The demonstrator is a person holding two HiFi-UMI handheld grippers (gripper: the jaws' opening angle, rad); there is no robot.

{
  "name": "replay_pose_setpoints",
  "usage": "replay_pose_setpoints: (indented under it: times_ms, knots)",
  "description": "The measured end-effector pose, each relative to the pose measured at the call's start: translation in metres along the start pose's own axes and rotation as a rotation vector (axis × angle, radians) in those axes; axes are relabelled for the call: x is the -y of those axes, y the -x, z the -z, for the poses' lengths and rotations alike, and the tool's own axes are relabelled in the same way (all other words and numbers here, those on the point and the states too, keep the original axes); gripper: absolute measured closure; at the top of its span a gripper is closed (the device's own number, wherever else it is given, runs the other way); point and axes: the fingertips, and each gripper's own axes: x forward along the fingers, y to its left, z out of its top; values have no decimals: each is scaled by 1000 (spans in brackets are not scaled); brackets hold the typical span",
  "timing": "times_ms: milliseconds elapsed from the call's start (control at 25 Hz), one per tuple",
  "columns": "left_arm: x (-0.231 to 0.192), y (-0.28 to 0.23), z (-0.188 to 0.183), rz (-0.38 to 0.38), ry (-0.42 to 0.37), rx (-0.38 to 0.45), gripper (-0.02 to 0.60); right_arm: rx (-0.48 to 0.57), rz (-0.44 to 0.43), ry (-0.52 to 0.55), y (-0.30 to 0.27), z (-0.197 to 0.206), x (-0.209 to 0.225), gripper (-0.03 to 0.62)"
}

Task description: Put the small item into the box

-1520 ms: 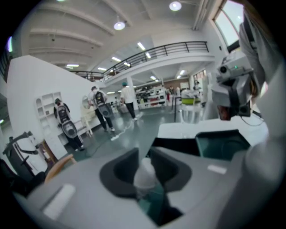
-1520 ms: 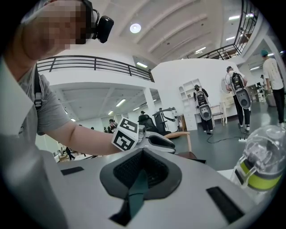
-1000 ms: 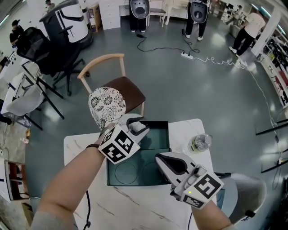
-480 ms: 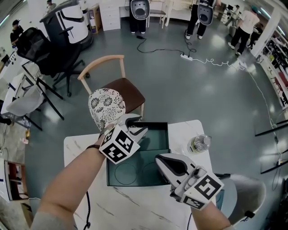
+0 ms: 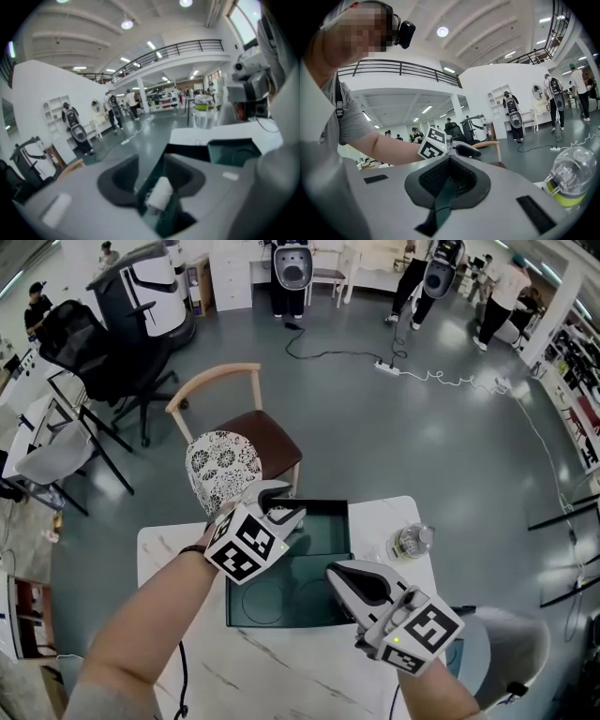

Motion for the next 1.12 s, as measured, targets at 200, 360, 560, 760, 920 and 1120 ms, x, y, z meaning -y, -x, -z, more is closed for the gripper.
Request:
replay_pose_setpoints:
  times_ms: [200, 360, 560, 760, 920, 1120]
  knots:
    - [-6, 14, -8, -19, 35, 31, 405, -5, 25, 11, 3, -2, 1, 586]
    - [-8, 33, -17, -27, 96, 66, 408, -1, 41, 22, 6, -10, 1, 586]
    - [-10, 66, -31, -44, 154, 108, 430, 14, 53, 24, 16, -29, 1, 586]
    - [-12, 112, -41, -94, 285, 188, 464, 35, 61, 15, 28, -43, -4, 586]
    - [-11, 155, -44, -122, 341, 226, 491, 42, 65, 13, 35, -55, -16, 586]
    - [-4, 208, -49, -152, 402, 288, 523, 50, 78, 2, 45, -66, -32, 586]
